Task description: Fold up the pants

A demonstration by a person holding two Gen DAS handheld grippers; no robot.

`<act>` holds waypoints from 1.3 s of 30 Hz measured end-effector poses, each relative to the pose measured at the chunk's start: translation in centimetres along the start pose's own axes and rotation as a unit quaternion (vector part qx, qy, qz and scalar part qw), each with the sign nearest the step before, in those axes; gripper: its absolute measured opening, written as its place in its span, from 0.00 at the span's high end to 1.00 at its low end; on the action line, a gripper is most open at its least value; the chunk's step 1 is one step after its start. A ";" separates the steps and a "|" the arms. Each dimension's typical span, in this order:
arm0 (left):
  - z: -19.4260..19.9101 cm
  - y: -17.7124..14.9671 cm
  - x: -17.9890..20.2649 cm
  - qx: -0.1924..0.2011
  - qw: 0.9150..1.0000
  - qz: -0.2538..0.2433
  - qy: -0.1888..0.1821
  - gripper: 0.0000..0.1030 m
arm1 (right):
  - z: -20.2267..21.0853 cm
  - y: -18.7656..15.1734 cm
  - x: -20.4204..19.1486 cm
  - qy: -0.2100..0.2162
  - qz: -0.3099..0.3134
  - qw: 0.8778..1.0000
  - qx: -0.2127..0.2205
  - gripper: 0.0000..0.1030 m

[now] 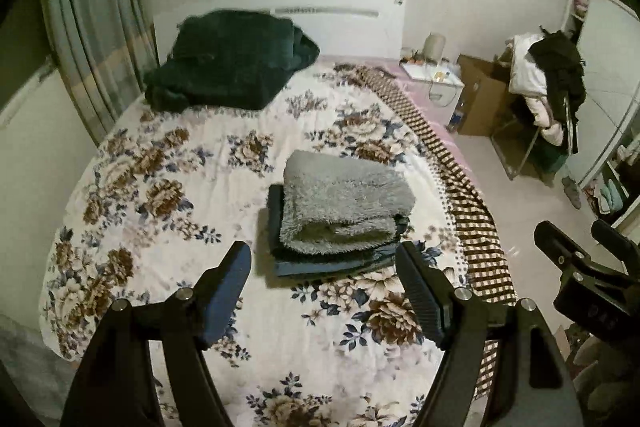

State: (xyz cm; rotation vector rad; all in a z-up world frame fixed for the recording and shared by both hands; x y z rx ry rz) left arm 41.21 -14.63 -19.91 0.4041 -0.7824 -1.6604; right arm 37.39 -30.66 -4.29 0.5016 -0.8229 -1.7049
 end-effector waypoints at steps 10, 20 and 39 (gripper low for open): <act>9.9 -3.3 0.4 0.043 0.999 -0.006 0.001 0.29 | 14.4 -3.7 0.3 0.006 -0.011 0.999 0.045 0.00; 13.5 -5.0 0.6 0.065 0.998 0.023 0.015 0.26 | 21.1 -3.9 1.0 0.019 0.001 0.998 0.065 0.00; 13.2 -5.8 1.6 0.063 0.997 0.030 0.038 0.09 | 18.1 -1.9 2.5 0.028 0.017 0.998 0.046 0.00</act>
Point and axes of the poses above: each gripper's, at about its wrist camera, not at the fingertips, and z roughly against the way its jaws point, x to its right, y to its top, the point moved 7 cm from there along -z, roughly the way its jaws point, and after that the axes turned 4 degrees about -y, right-handed, at the moved point
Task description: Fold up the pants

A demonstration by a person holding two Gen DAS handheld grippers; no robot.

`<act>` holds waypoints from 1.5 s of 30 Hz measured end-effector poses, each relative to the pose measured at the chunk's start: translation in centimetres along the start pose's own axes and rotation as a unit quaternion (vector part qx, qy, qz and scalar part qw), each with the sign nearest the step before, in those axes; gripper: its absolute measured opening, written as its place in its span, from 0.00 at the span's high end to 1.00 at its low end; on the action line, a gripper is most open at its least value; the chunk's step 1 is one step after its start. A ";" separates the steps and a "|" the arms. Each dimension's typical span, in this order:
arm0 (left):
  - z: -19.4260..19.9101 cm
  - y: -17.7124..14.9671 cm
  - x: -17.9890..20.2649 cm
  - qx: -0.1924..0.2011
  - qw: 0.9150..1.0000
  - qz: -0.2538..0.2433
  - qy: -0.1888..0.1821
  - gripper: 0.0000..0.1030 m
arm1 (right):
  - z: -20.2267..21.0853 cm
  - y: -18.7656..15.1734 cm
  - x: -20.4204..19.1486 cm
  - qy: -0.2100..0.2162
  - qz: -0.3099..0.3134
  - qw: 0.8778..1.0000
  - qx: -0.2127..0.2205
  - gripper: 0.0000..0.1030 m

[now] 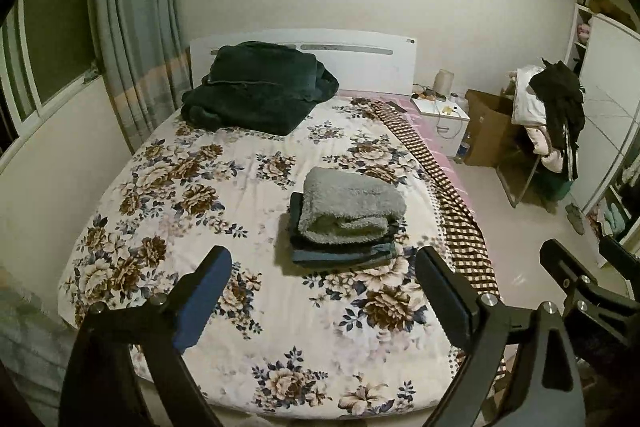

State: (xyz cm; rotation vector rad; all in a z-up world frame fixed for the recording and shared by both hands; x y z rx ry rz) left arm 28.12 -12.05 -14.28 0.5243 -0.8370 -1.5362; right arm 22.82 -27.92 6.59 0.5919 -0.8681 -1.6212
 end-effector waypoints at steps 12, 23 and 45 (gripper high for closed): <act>-0.9 0.5 -0.3 -0.003 1.000 0.002 0.007 0.09 | -1.9 0.8 -0.2 0.011 0.008 1.000 0.000 0.00; -1.1 0.8 -0.2 -0.003 1.000 0.003 0.007 0.09 | -2.6 0.5 -0.2 0.014 0.006 1.000 -0.002 0.00; -1.0 1.0 -1.0 -0.004 1.000 0.000 0.017 0.09 | -4.0 0.5 -0.9 0.024 0.006 1.000 -0.008 0.00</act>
Point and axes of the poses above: each gripper's, at about its wrist camera, not at the fingertips, and z roughly against the way its jaws point, x to its right, y to its top, the point moved 7 cm from there along -z, roughly the way its jaws point, and after that the axes turned 4 degrees about -y, right-handed, at the moved point
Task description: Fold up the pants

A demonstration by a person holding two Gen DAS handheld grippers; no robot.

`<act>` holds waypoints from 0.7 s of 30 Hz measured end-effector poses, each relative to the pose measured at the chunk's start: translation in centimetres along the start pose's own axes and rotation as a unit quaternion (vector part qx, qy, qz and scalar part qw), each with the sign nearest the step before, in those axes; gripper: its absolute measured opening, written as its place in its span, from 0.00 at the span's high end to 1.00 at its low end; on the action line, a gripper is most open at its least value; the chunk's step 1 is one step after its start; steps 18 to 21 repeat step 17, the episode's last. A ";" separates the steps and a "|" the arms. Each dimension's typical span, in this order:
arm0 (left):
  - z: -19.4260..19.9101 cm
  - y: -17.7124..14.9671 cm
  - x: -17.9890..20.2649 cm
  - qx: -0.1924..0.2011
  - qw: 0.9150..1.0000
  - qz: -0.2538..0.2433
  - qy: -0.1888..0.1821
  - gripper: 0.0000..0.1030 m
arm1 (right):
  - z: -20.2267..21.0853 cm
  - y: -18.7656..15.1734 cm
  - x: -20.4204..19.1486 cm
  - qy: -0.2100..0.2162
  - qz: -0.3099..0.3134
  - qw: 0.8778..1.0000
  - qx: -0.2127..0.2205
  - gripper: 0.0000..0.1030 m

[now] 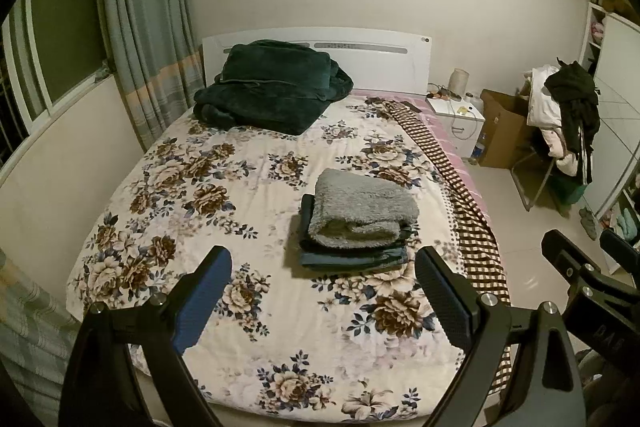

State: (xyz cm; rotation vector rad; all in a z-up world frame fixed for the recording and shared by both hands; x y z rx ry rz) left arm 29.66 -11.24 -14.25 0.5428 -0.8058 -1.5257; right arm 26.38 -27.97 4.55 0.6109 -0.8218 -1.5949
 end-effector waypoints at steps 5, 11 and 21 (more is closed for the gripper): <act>0.2 0.0 -0.3 0.000 1.000 -0.001 0.001 0.09 | 0.0 -0.2 0.1 0.000 -0.003 1.000 -0.003 0.00; 0.0 0.0 -0.2 -0.004 1.000 -0.002 0.005 0.09 | 0.2 -0.5 0.1 0.000 -0.002 1.000 -0.004 0.00; 0.7 -0.5 -0.5 0.000 1.000 -0.003 0.010 0.09 | 0.3 -0.7 0.1 0.001 -0.001 1.000 -0.006 0.00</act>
Point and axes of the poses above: each gripper's, at about its wrist camera, not at the fingertips, and z roughly against the way its jaws point, x to its right, y to its top, the point moved 7 cm from there along -z, roughly the way its jaws point, and after that the axes turned 4 degrees about -y, right-handed, at the moved point
